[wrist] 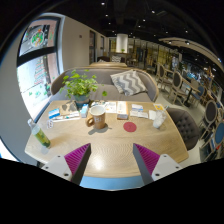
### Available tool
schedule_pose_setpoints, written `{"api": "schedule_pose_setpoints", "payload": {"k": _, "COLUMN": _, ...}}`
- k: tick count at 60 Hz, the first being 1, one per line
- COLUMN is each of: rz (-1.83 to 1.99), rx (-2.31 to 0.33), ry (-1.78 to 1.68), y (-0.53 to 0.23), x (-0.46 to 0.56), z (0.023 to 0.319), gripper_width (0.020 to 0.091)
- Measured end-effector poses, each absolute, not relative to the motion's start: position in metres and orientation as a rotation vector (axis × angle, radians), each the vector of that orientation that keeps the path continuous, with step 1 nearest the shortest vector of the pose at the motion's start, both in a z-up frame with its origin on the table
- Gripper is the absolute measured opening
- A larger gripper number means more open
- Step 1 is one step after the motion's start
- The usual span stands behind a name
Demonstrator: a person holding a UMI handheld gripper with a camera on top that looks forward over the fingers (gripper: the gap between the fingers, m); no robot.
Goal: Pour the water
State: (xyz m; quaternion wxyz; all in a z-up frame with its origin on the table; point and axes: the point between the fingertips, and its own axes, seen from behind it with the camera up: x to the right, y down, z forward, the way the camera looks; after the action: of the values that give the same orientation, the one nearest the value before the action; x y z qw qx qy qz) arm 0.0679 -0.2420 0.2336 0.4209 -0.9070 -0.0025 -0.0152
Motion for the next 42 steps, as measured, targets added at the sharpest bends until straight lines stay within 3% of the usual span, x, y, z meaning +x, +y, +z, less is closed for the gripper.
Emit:
{"api": "schedule_pose_setpoints", "payload": {"k": 9, "rz": -0.056, "rx": -2.302, "ry": 0.010, "y": -0.262, "x": 0.048, "z": 0.221, "gripper_width": 0.0856}}
{"api": "schedule_pose_setpoints", "payload": {"k": 32, "rz": 0.037, "rx": -2.339, "ry": -0.017, "y": -0.322, "x": -0.156, "z": 0.148, "gripper_width": 0.0856}}
{"api": "schedule_pose_setpoints", "payload": {"k": 42, "rz": 0.124, "rx": -2.276, "ry": -0.078, "y": -0.301, "x": -0.246, "z": 0.135, "gripper_width": 0.0857}}
